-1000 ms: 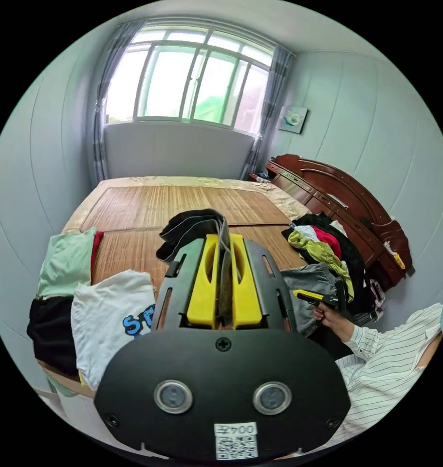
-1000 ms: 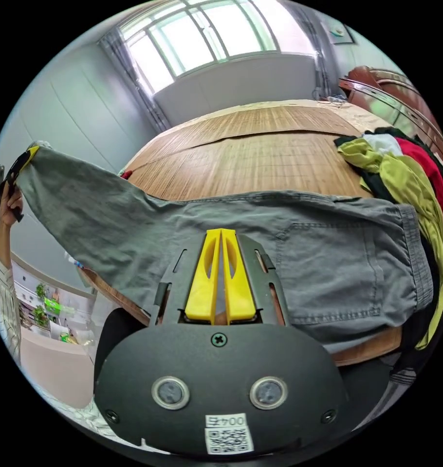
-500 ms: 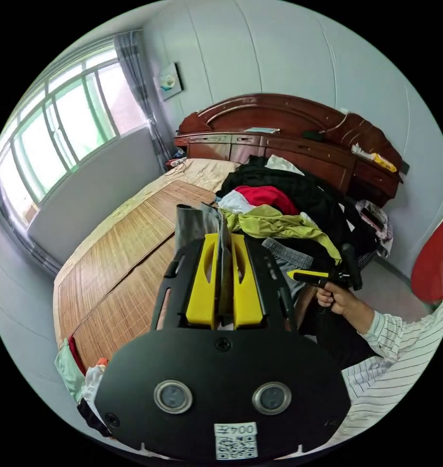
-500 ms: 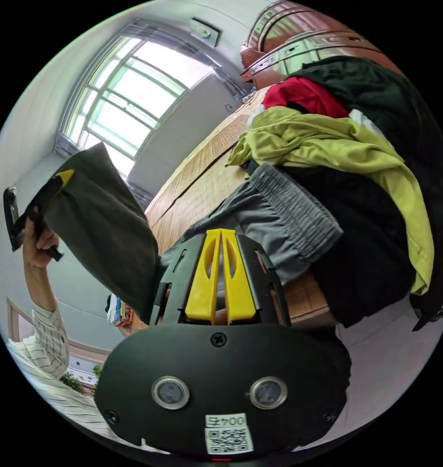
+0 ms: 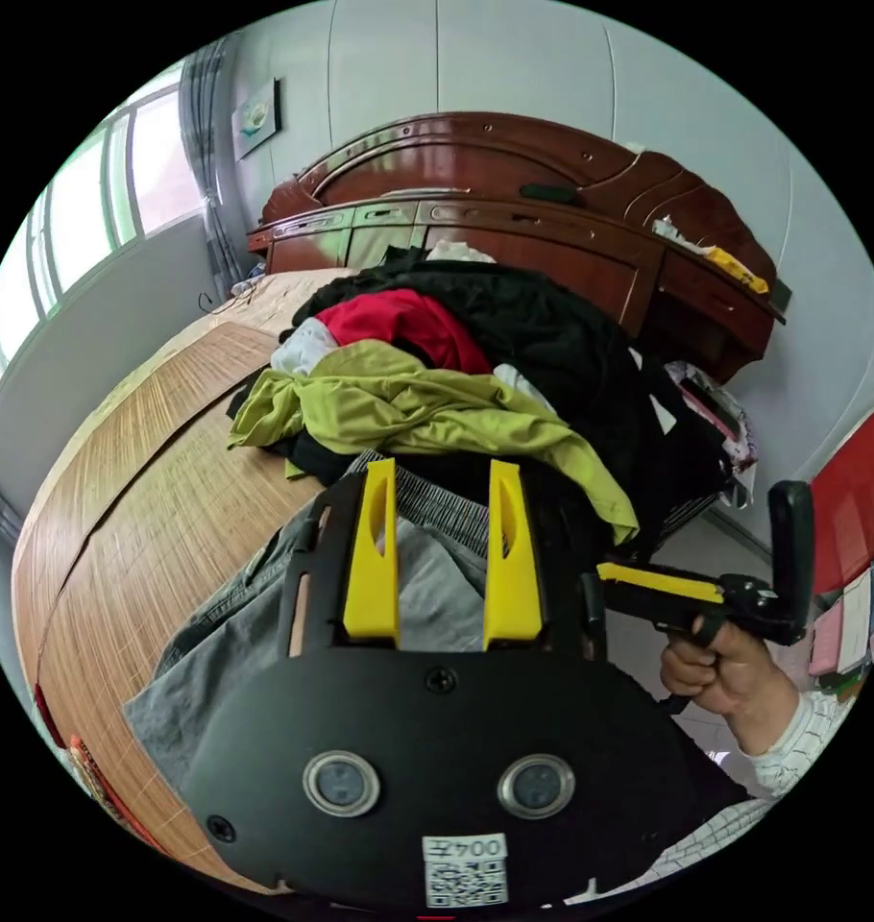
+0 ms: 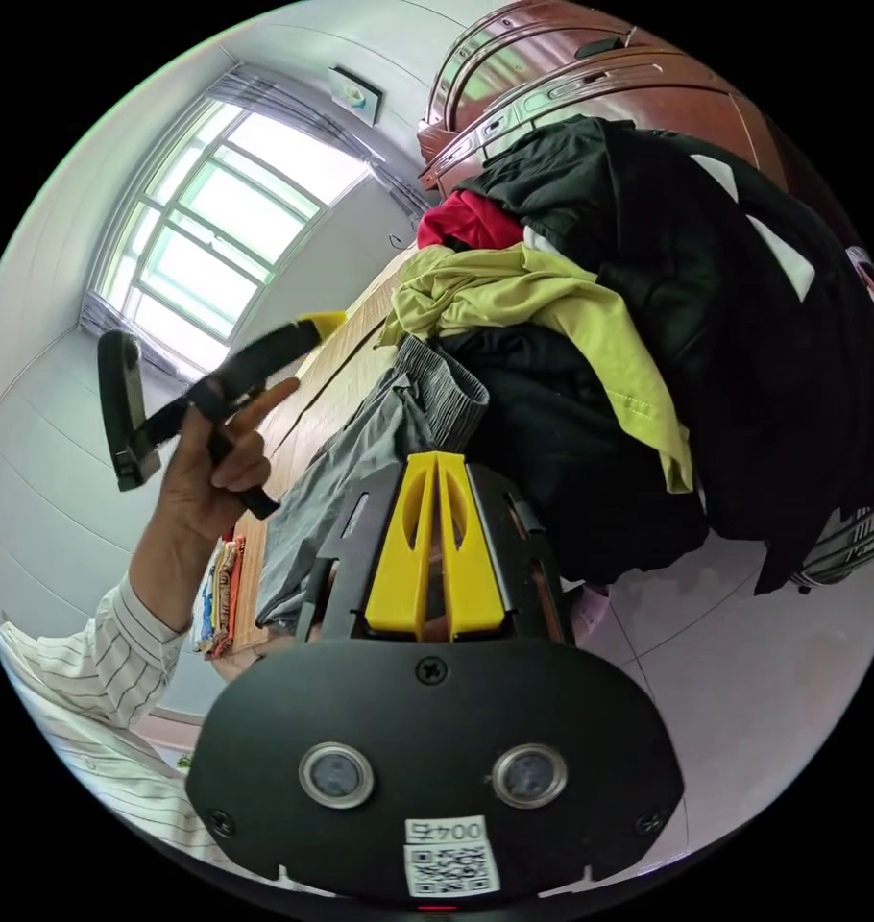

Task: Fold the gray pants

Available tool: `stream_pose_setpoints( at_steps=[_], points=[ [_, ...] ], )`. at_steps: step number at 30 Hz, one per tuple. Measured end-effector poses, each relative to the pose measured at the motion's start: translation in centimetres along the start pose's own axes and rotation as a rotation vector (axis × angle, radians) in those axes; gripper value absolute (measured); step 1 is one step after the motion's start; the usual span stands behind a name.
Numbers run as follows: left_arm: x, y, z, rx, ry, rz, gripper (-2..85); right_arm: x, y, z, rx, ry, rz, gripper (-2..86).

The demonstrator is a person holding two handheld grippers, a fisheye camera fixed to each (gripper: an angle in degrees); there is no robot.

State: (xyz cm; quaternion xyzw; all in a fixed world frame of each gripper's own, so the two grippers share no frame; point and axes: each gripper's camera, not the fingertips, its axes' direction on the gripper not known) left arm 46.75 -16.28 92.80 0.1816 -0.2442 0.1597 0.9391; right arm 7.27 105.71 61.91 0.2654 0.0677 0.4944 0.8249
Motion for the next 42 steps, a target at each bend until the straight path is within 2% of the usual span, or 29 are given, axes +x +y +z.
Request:
stream_pose_setpoints(
  at_steps=[3,5,9,12,16,19,27,31,37,42],
  points=[
    [-3.9,0.9,-4.2,0.028,0.061,-0.086,17.3,-0.2,0.5,0.8,0.002,-0.040,0.009,4.6],
    [-7.4,3.7,-6.9,0.035,-0.012,-0.149,17.4,-0.5,0.4,1.1,0.020,-0.059,-0.002,8.6],
    [-17.5,16.8,-12.1,-0.044,-0.245,-0.400,15.6,0.6,-0.9,3.3,-0.043,-0.076,0.041,12.8],
    [-22.7,28.5,-15.9,-0.103,-0.313,-0.630,14.9,1.6,-1.5,5.3,-0.116,-0.063,0.104,14.6],
    [-25.1,39.4,-18.3,-0.115,-0.246,-0.826,15.0,1.2,-0.9,7.5,-0.128,-0.049,0.109,16.1],
    [-25.2,42.9,-18.0,-0.086,-0.150,-0.882,15.6,0.8,-0.5,9.3,-0.147,-0.048,0.121,16.3],
    [-24.8,45.1,-14.9,-0.054,-0.030,-0.886,15.6,-0.6,0.2,10.9,-0.123,-0.025,0.117,15.6],
    [-24.8,44.5,-13.6,-0.071,-0.054,-0.841,13.8,-1.4,0.2,12.3,-0.140,-0.019,0.098,14.3],
    [-23.7,43.3,-13.0,-0.209,-0.213,-0.694,7.7,-3.7,0.0,13.8,-0.157,0.074,0.074,8.0],
    [-22.9,44.4,-15.8,-0.140,-0.340,-0.658,3.2,-6.4,0.4,14.9,-0.154,0.070,0.083,6.7]
  ],
)
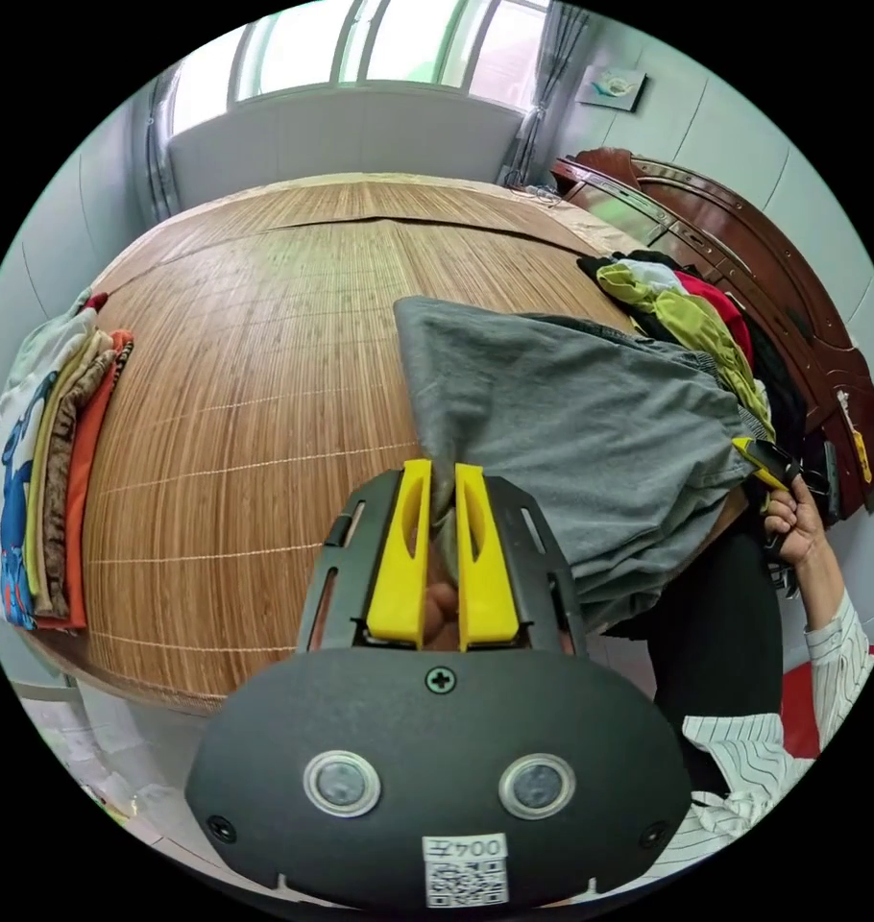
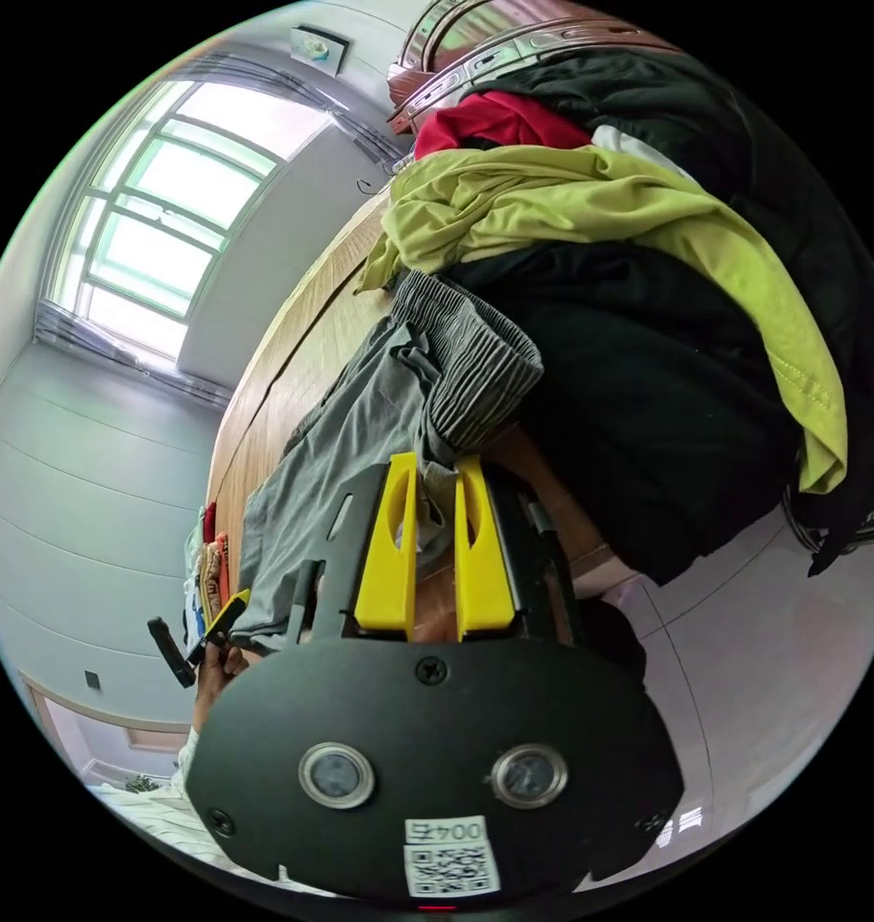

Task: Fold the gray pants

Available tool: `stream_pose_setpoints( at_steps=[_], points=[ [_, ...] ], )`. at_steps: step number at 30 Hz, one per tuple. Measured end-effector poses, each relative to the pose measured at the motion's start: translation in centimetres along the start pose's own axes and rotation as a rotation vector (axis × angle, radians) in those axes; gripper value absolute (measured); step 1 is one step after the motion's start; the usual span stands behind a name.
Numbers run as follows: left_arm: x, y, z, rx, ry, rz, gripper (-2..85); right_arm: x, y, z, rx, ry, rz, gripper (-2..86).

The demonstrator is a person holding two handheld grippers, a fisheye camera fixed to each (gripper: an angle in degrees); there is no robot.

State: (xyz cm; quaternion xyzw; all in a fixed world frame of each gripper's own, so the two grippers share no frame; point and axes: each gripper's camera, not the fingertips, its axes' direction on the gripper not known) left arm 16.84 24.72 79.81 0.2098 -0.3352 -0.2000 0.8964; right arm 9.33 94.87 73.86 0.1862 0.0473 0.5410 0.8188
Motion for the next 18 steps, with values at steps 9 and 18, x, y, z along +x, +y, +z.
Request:
stream_pose_setpoints(
  at_steps=[9,18],
  points=[
    [-12.0,7.7,-6.3,0.019,-0.101,-0.147,1.7,-7.8,6.0,5.7,-0.175,-0.075,-0.126,8.1],
    [-7.9,8.7,-10.1,0.189,0.034,-0.052,0.6,-10.8,5.7,0.5,0.038,-0.016,-0.355,5.1]
  ],
)
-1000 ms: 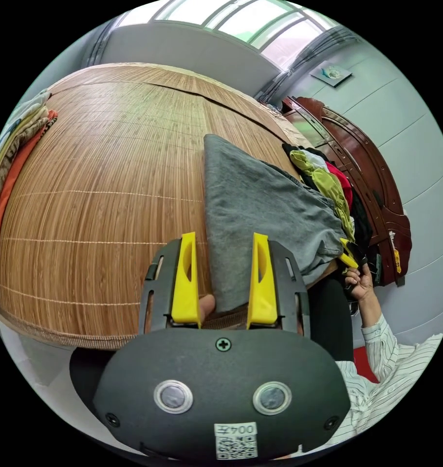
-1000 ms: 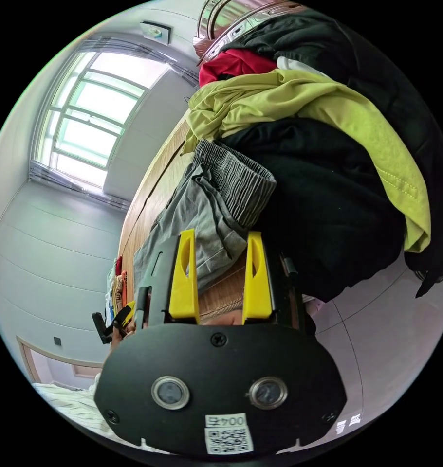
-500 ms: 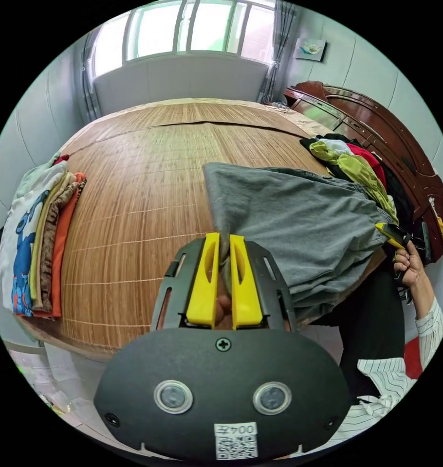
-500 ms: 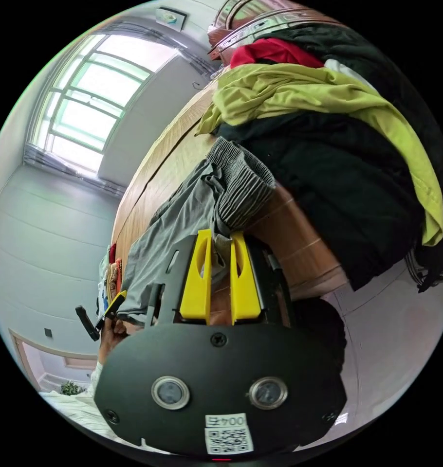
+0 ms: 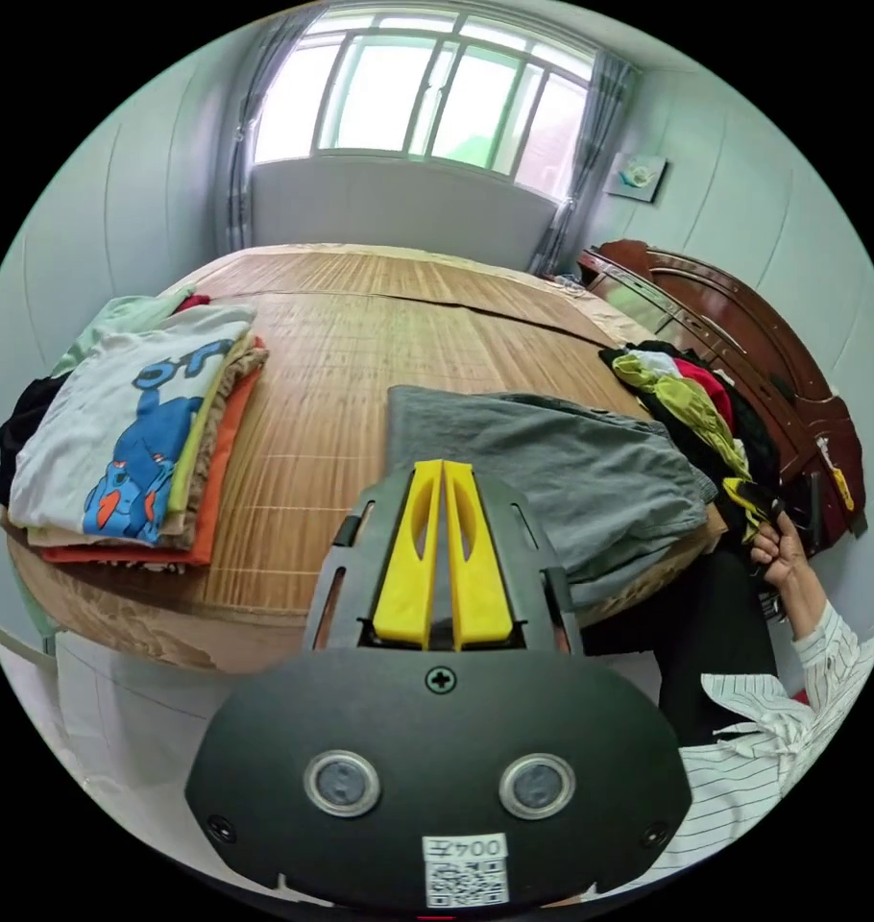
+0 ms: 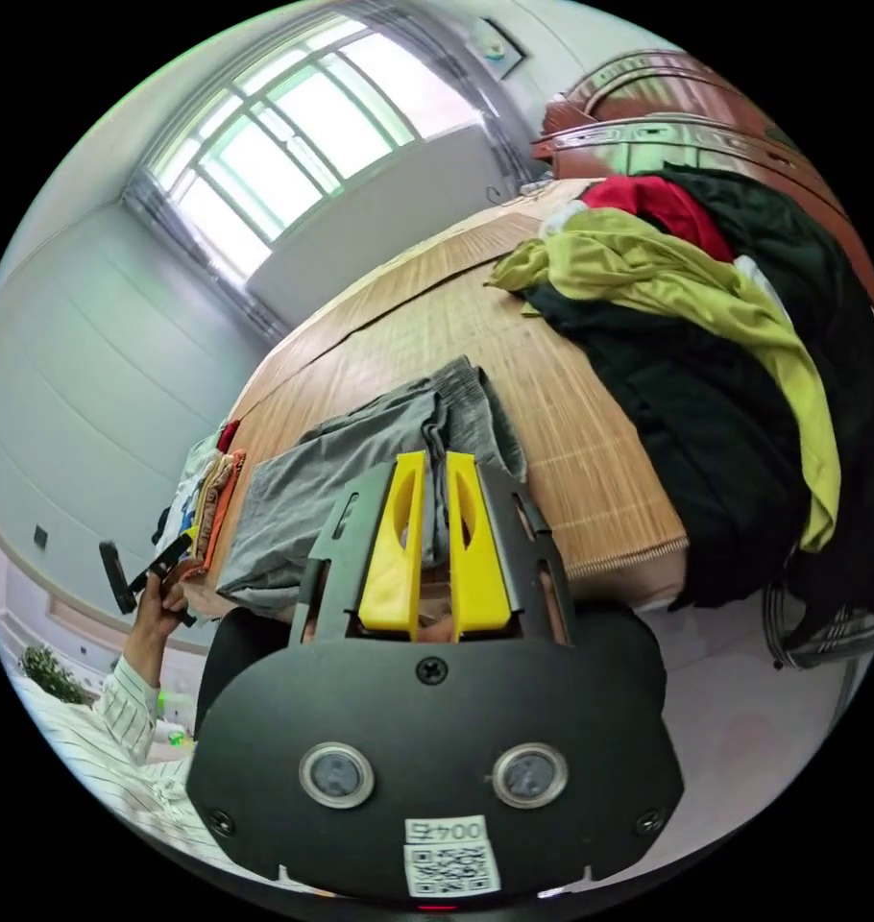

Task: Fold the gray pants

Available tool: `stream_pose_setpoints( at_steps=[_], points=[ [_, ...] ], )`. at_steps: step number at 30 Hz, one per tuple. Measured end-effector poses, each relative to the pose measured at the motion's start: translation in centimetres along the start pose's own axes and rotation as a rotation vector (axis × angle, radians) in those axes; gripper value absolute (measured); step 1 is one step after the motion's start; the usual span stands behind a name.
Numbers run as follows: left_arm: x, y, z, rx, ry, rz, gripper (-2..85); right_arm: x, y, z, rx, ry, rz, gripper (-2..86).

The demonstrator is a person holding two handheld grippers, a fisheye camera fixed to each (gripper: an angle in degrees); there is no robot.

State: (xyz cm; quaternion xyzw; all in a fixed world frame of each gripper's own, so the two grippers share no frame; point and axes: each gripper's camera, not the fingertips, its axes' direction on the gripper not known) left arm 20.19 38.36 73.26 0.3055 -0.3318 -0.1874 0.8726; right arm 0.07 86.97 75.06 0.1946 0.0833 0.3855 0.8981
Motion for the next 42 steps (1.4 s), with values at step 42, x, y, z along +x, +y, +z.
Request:
stream_pose_setpoints(
  at_steps=[42],
  points=[
    [11.1,5.0,12.0,-0.145,0.031,0.200,0.2,-1.5,-15.6,12.8,-0.461,-0.282,-0.209,3.6]
  ],
)
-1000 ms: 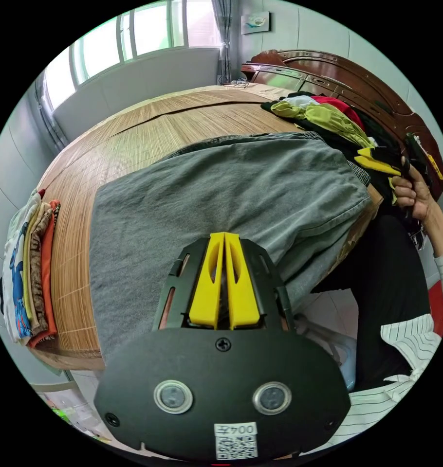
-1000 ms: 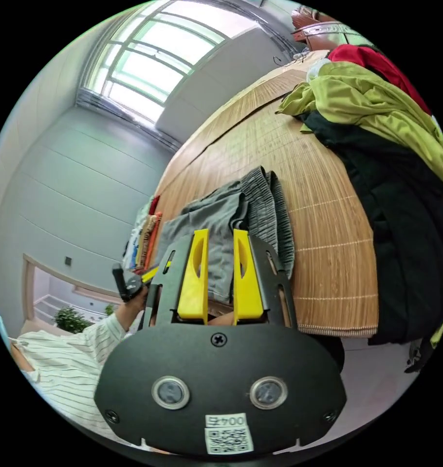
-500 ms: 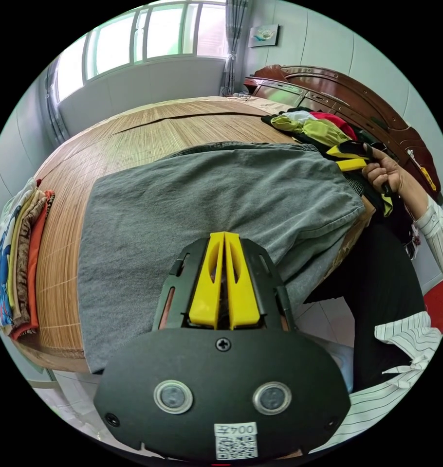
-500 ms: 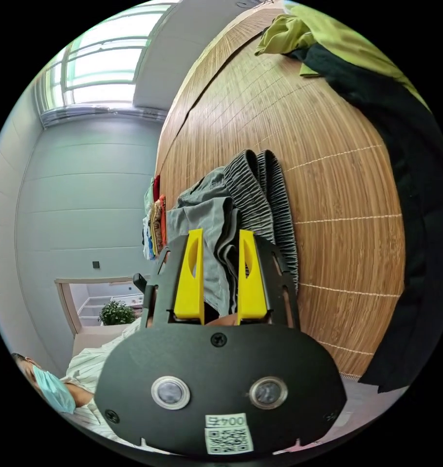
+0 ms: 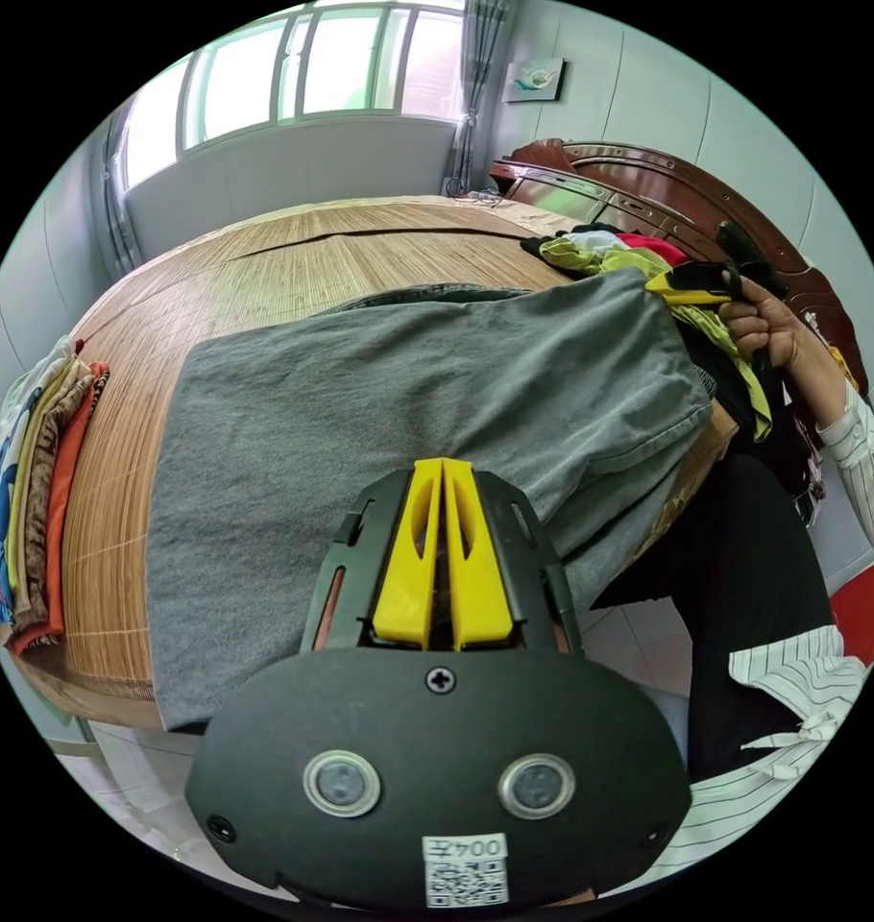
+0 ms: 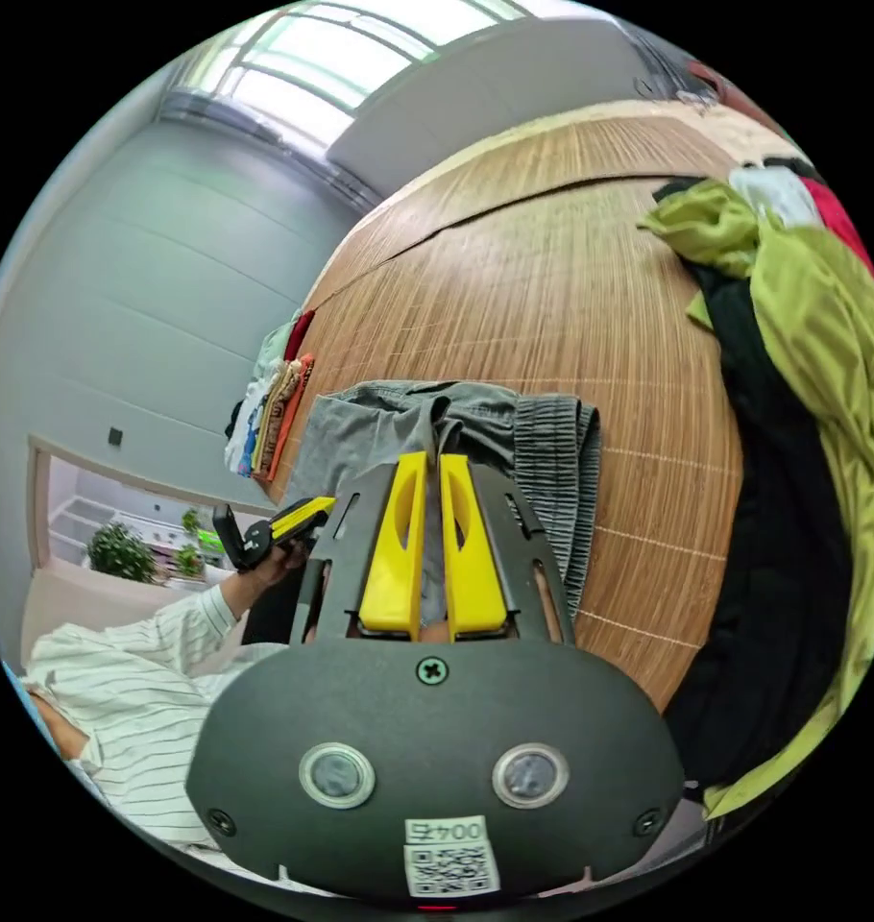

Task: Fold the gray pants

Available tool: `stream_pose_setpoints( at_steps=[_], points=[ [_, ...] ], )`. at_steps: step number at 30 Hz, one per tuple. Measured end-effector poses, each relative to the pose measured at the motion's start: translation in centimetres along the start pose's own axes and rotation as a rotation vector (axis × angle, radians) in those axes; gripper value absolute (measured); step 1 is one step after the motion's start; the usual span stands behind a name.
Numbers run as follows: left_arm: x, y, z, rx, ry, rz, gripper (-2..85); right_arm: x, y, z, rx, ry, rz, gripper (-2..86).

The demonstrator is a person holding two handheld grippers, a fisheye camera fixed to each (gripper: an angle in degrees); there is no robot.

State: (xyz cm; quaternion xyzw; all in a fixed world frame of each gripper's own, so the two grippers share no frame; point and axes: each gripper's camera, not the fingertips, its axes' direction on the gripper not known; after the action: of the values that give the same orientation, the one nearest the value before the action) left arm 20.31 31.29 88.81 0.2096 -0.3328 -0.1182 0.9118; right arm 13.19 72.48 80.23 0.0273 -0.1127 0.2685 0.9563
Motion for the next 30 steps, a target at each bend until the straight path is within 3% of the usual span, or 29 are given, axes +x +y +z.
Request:
stream_pose_setpoints(
  at_steps=[3,7,13,15,17,22,30],
  points=[
    [0.4,-0.2,0.1,0.003,0.003,-0.004,0.2,-2.2,0.0,0.1,-0.007,0.136,-0.093,3.7],
    [1.3,-0.5,0.3,0.007,0.002,-0.015,0.4,1.2,0.3,3.7,-0.089,0.240,0.023,4.9],
    [2.9,-2.5,-0.3,-0.056,0.004,-0.040,1.7,3.7,6.3,-0.5,0.104,0.071,0.155,8.1],
    [4.3,-3.2,-1.7,0.005,0.039,-0.022,2.4,4.1,10.0,-2.1,0.185,-0.044,0.201,7.8],
    [6.6,-3.7,-2.9,0.047,0.051,0.052,3.1,4.6,15.4,-2.3,0.240,-0.224,0.253,7.5],
    [14.6,-5.1,-3.5,0.051,0.042,0.298,6.2,5.8,23.3,1.2,0.256,-0.369,0.435,7.3],
    [27.0,-9.2,-0.5,0.006,0.066,0.642,9.9,7.5,24.7,3.1,0.276,-0.507,0.521,7.6]
  ],
)
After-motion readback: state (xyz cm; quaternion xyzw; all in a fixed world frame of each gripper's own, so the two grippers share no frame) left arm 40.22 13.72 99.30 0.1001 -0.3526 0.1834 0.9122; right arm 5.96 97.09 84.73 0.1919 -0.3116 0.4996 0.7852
